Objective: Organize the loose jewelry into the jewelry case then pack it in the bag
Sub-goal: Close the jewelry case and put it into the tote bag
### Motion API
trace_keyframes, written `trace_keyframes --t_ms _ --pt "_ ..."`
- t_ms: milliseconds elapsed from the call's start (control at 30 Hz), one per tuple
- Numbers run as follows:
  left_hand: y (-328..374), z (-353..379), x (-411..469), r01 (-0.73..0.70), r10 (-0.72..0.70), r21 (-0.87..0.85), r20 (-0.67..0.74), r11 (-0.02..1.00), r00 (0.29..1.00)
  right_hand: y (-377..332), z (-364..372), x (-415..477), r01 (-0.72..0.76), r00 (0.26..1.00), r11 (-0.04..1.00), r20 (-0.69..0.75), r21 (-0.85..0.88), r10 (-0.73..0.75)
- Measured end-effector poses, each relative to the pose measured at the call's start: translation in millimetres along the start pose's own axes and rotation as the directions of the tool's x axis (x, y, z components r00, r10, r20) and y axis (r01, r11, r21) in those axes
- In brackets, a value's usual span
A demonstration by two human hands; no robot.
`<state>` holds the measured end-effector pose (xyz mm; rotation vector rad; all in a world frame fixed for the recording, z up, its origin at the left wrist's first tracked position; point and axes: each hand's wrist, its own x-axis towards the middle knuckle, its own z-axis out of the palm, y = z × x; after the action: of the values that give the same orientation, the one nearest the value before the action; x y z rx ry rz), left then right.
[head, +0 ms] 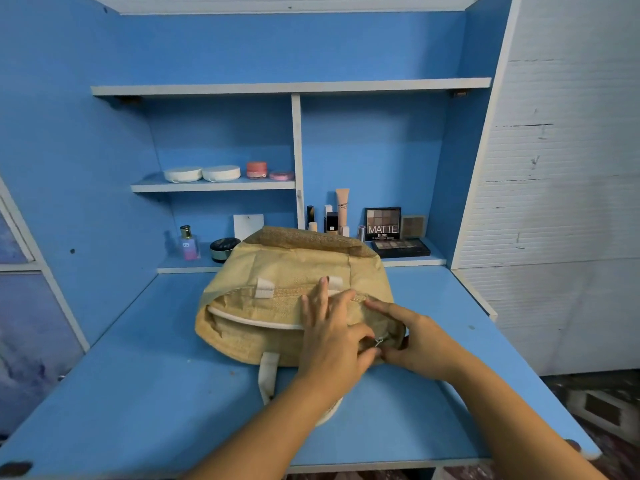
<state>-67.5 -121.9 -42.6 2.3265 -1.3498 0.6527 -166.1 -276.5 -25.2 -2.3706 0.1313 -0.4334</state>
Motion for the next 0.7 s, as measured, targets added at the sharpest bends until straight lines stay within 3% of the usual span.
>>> trace_keyframes --t_ms 467,700 --pt "1.0 9.1 -1.4 0.025 -0.025 0.019 0.01 1.0 1.0 23.6 13.9 -8.6 0.036 0.995 0.999 -0.088 -0.007 -0.037" --pt "2.8 -14.0 2.4 0.099 -0.089 -0.19 0.06 0.977 0.994 22.3 21.0 -7.8 0.069 0.979 0.991 -0.185 -0.118 -0.09"
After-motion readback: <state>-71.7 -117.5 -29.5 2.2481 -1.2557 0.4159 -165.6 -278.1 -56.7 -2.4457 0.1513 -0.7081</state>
